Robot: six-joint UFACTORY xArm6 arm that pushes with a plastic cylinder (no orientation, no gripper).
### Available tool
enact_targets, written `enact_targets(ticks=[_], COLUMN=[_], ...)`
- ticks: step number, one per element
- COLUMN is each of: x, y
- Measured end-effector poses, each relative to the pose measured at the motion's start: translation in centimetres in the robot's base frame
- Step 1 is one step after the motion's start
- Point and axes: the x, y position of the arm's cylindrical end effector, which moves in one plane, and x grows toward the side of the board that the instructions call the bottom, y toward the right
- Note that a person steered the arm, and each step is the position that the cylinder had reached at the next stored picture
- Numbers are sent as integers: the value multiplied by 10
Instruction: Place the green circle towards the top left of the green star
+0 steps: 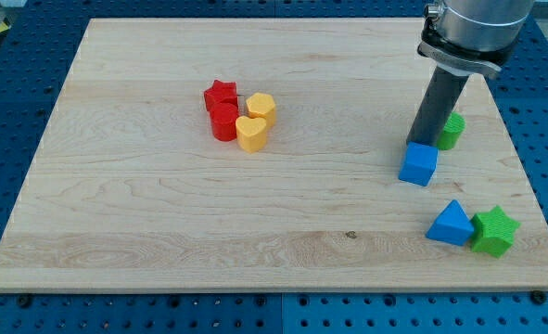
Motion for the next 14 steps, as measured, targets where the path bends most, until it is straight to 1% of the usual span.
enact_targets(ticks=[1,2,3,4,5,6,7,9,10,12,13,14], x=[1,21,39,39,11,-29,-57,-62,-59,-39,-39,-48], y=[-19,-2,1,1,-22,-35,-36,29,39,53,53,53])
